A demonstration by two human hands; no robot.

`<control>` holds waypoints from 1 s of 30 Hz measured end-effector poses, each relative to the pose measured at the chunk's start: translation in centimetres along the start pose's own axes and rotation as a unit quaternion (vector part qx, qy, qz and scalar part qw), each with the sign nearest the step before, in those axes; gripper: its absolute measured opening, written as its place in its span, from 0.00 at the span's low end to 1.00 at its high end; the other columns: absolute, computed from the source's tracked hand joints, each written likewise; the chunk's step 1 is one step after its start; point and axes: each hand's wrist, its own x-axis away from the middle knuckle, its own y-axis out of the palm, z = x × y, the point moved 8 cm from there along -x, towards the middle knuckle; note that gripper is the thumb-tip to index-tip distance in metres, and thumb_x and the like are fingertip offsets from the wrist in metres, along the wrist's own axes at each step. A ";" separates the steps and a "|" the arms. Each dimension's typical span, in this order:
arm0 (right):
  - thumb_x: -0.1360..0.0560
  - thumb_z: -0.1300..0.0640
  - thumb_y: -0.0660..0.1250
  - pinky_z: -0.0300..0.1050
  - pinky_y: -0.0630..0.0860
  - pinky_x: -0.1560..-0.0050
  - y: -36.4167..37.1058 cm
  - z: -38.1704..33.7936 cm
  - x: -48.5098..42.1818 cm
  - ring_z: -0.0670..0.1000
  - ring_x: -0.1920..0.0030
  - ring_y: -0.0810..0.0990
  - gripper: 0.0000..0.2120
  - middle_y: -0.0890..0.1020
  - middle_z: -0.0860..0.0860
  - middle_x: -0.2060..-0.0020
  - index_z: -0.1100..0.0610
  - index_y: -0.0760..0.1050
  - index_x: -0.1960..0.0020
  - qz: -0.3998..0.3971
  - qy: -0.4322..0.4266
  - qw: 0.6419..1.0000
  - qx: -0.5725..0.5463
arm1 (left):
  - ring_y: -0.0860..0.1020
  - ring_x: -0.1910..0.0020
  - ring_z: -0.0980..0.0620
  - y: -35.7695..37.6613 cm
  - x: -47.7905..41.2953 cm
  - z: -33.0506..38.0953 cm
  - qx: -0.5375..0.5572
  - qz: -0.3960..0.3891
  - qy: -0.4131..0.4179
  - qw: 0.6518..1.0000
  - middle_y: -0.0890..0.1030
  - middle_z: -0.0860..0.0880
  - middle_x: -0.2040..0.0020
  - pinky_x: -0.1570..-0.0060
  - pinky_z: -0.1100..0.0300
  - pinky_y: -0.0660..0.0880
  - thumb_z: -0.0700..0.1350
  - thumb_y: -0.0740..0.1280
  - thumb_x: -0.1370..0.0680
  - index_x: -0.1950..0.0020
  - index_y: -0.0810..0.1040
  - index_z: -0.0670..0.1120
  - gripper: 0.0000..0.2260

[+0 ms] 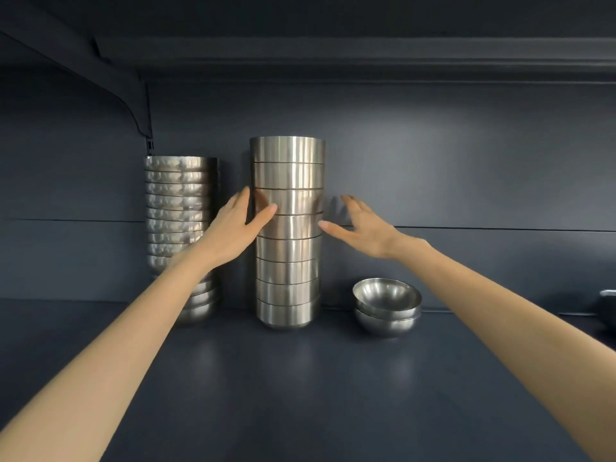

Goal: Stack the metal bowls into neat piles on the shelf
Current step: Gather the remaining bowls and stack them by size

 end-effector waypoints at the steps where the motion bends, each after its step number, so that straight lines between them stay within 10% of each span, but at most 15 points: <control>1: 0.24 0.33 0.55 0.58 0.49 0.23 -0.1 0.7 1.1 0.54 0.21 0.47 0.43 0.48 0.51 0.21 0.56 0.44 0.21 -0.005 0.001 0.999 0.045 | 0.49 0.22 0.49 0.0 1.1 0.6 -0.050 0.010 0.007 0.999 0.48 0.48 0.20 0.24 0.51 0.49 0.67 0.49 0.24 0.21 0.46 0.46 0.39; 9: 0.24 0.31 0.55 0.59 0.47 0.24 -2.2 5.2 11.7 0.53 0.23 0.54 0.37 0.58 0.49 0.23 0.52 0.57 0.23 0.060 -0.031 0.978 0.198 | 0.50 0.23 0.46 5.0 8.4 6.9 -0.283 0.014 0.035 0.958 0.53 0.48 0.21 0.26 0.46 0.49 0.74 0.35 0.33 0.22 0.54 0.52 0.45; 16: 0.26 0.28 0.50 0.62 0.40 0.25 -3.1 14.0 20.7 0.55 0.22 0.39 0.43 0.42 0.49 0.21 0.49 0.40 0.21 -0.015 0.047 0.978 0.202 | 0.47 0.22 0.43 13.8 12.5 13.1 -0.306 -0.061 0.034 0.950 0.48 0.49 0.20 0.26 0.46 0.47 0.73 0.31 0.37 0.21 0.47 0.53 0.47; 24: 0.25 0.29 0.51 0.61 0.43 0.24 -8.2 21.5 28.3 0.54 0.21 0.44 0.41 0.48 0.48 0.21 0.49 0.47 0.21 0.011 0.104 0.973 0.203 | 0.48 0.22 0.44 20.5 15.4 20.1 -0.278 -0.105 0.045 0.954 0.50 0.49 0.21 0.26 0.46 0.47 0.73 0.30 0.39 0.21 0.48 0.52 0.50; 30: 0.25 0.28 0.51 0.60 0.43 0.24 -10.1 27.0 31.8 0.55 0.21 0.43 0.42 0.45 0.48 0.21 0.49 0.43 0.20 -0.011 0.173 0.964 0.202 | 0.46 0.22 0.45 23.9 15.4 24.4 -0.245 -0.134 0.065 0.958 0.48 0.48 0.20 0.25 0.47 0.46 0.70 0.44 0.24 0.21 0.46 0.52 0.37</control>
